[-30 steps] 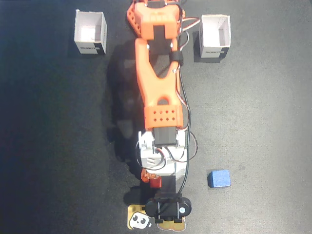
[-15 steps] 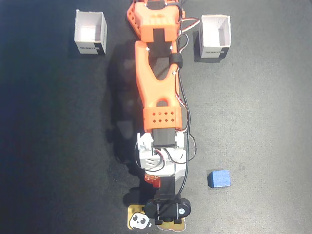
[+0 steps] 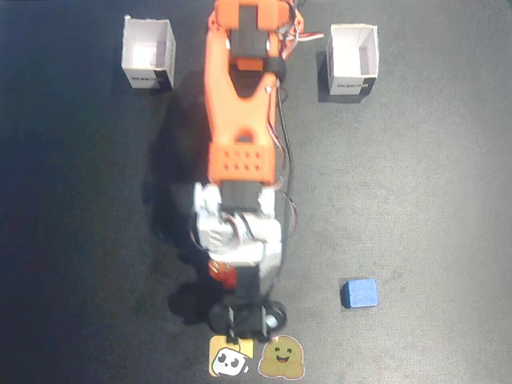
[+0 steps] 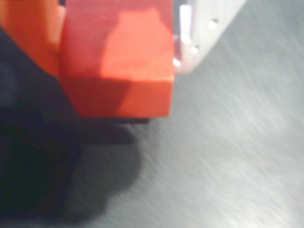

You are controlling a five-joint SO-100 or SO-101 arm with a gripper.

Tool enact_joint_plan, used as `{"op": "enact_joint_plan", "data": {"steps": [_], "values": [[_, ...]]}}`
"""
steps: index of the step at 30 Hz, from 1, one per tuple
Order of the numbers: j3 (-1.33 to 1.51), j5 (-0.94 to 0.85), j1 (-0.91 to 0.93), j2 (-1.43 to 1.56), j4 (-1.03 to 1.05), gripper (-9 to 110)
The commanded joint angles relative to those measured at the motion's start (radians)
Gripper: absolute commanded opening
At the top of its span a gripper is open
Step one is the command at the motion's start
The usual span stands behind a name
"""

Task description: Put the red cube in the right box and the blue cube in the left box.

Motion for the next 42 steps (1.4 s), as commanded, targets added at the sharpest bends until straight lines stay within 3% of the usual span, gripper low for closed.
{"op": "enact_joint_plan", "data": {"steps": [1, 20, 42], "values": [[0.061, -0.018, 0.041, 0.156, -0.018, 10], [0.595, -0.107, 0.238, 0.750, 0.008, 10], [0.796, -0.160, 0.712, 1.086, 0.181, 10]]}}
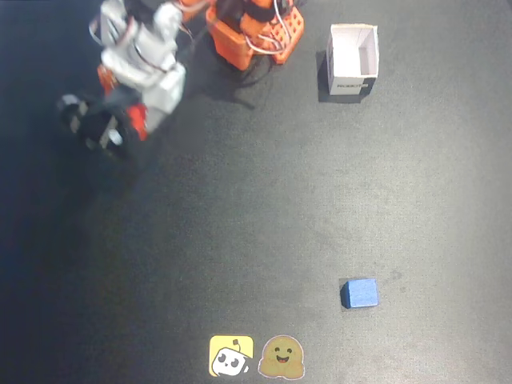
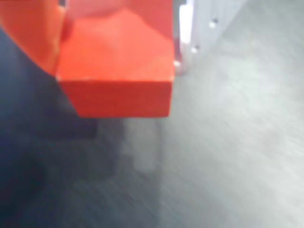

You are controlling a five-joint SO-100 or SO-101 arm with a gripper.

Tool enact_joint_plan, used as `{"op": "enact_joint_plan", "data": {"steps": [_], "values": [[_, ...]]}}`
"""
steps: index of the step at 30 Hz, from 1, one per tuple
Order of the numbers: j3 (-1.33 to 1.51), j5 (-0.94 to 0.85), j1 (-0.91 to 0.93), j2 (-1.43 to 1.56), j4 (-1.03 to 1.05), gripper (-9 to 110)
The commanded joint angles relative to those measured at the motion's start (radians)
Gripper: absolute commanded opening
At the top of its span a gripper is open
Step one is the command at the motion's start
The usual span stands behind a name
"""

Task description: Put the red cube in the right box and the blue cube in the left box.

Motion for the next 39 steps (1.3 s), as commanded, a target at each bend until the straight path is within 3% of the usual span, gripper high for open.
{"op": "enact_joint_plan", "data": {"steps": [1, 22, 39], "values": [[0.006, -0.012, 0.055, 0.080, 0.037, 10], [0.115, -0.037, 0.407, 0.250, 0.150, 10], [0.215, 0.146, 0.514, 0.380, 0.156, 11]]}}
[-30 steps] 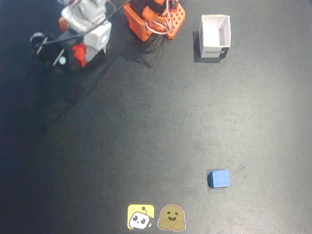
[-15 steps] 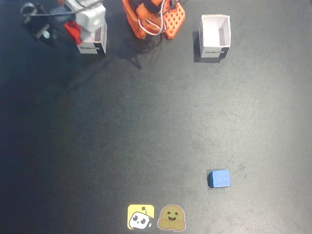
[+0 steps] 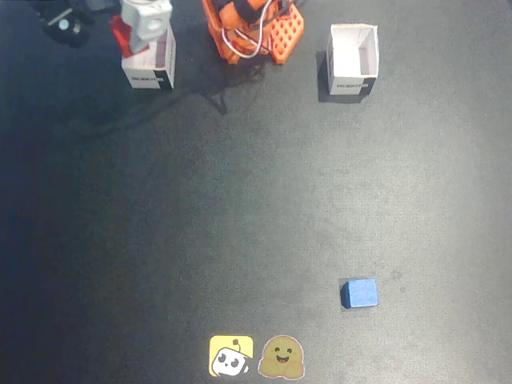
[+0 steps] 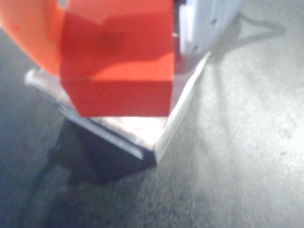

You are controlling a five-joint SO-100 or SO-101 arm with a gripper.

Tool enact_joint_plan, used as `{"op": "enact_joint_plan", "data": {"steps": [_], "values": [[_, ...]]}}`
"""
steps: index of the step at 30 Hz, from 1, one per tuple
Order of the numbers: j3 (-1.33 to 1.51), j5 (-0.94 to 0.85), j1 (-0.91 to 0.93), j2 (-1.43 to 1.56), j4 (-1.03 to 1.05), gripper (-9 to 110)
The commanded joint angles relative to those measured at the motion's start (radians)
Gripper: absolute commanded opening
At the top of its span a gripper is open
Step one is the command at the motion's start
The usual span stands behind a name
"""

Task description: Put the red cube in the right box and the blue cube in the left box.

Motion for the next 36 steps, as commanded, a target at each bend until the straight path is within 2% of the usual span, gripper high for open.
{"op": "enact_joint_plan", "data": {"steps": [1, 12, 31, 36], "values": [[0.005, 0.046, 0.012, 0.034, 0.005, 11], [0.026, 0.071, 0.060, 0.034, -0.009, 11], [0.064, 0.028, 0.032, 0.124, -0.025, 20], [0.069, 0.020, 0.040, 0.143, -0.029, 15]]}}
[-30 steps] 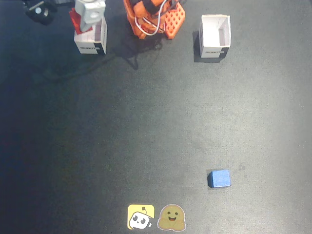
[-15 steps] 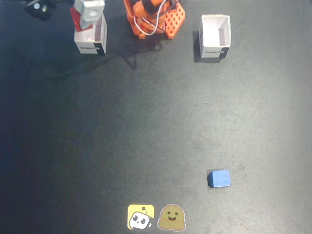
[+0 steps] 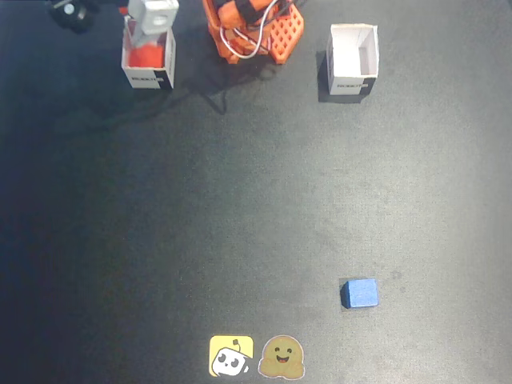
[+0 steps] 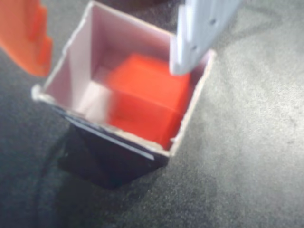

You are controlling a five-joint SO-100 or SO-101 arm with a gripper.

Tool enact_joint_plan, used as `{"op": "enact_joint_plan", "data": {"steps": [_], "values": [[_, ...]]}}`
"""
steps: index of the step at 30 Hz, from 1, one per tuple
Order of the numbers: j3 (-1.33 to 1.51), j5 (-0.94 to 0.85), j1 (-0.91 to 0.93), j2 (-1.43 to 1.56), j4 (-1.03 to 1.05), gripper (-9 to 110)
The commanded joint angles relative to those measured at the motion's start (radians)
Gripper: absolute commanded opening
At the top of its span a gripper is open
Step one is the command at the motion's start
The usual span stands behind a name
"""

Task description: Put the red cube in the right box and the blue cube in the left box.

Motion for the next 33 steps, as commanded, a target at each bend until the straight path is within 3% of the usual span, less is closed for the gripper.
{"op": "enact_joint_plan", "data": {"steps": [1, 6, 13, 23, 33], "values": [[-0.003, -0.017, 0.005, 0.021, -0.028, 13], [0.008, -0.035, 0.000, 0.020, -0.055, 3], [-0.015, -0.120, -0.098, 0.014, -0.084, 0], [-0.020, -0.052, -0.500, 0.161, -0.015, 0], [-0.012, -0.034, -0.836, 0.153, -0.080, 0]]}}
